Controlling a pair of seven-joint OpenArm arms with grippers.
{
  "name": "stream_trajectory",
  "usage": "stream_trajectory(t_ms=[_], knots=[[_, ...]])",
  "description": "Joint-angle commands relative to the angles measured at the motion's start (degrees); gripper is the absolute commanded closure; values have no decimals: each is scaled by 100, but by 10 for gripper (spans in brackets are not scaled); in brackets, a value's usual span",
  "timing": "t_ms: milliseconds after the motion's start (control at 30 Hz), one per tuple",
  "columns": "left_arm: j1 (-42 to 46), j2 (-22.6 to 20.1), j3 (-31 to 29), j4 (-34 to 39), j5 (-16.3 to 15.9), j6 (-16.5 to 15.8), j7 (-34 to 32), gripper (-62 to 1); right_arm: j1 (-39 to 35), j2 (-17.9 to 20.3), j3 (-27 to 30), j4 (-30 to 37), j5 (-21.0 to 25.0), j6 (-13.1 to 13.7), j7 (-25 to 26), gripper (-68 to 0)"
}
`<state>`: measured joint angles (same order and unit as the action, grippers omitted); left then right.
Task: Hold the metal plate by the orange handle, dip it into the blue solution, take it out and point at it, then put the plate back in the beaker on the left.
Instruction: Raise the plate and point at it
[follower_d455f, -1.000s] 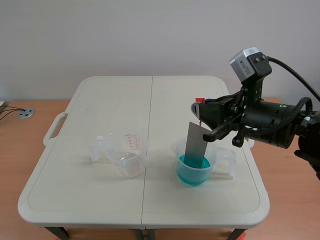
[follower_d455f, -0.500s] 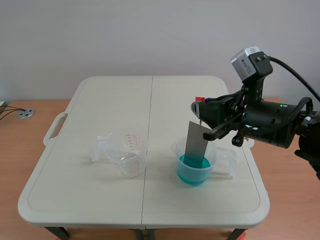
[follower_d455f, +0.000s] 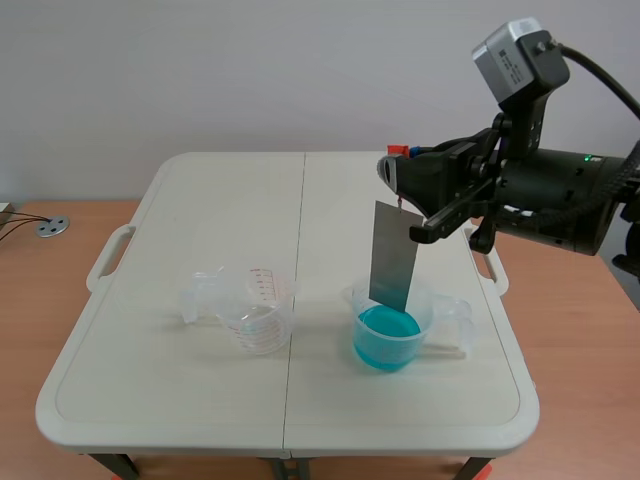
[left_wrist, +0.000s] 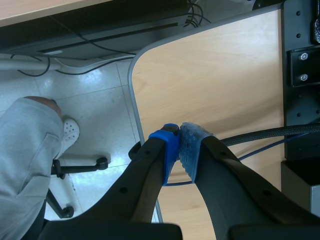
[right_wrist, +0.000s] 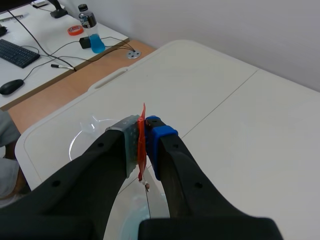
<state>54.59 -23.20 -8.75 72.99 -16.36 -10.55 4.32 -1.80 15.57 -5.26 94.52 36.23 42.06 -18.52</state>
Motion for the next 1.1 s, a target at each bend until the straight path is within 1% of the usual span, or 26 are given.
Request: stream_trajectory(t_ms=[0, 200, 300, 400, 533, 700, 767, 833, 867, 933, 1000, 1067], knots=[[46, -35, -22, 76, -13, -11, -39, -47, 22, 46, 133, 201, 214, 66, 13, -11], [46, -57, -33, 155, -13, -11, -87, -47, -160, 46, 358, 715, 529, 66, -284, -11], [46, -98, -192, 321, -13, 13, -164, -47, -232, 46, 463, 944, 778, 66, -485, -11], [48, -98, -581, 634, -13, 15, -221, -47, -251, 44, 540, 1156, 981, 66, -680, -11], [48, -98, -1263, 1239, -13, 13, -361, -47, -251, 44, 645, 1416, 1272, 66, -973, -11], [46, -101, -2061, 2133, -15, -42, -804, -47, -249, 44, 754, 1687, 1663, 66, -1244, -11], [46, -101, -2229, 2465, -15, -127, -1049, -47, -249, 44, 763, 1779, 1753, 66, -1331, -11], [44, -179, -2288, 2732, -15, -144, -1386, -47, -249, 44, 763, 1862, 1849, 66, -1443, -11], [44, -260, -2286, 2837, -15, -197, -1521, -47, -249, 44, 763, 1899, 1888, 66, -1480, -11], [-39, -463, -2282, 2979, -15, -496, -1665, -47, -249, 44, 763, 1954, 1967, 66, -1526, -11], [-229, -664, -2260, 3029, -17, -903, -1720, -47, -249, 44, 763, 1993, 1996, 66, -1528, -11], [-498, -839, -2201, 3038, -17, -1414, -1746, -47, -249, 44, 763, 2020, 1996, 66, -1528, -11]])
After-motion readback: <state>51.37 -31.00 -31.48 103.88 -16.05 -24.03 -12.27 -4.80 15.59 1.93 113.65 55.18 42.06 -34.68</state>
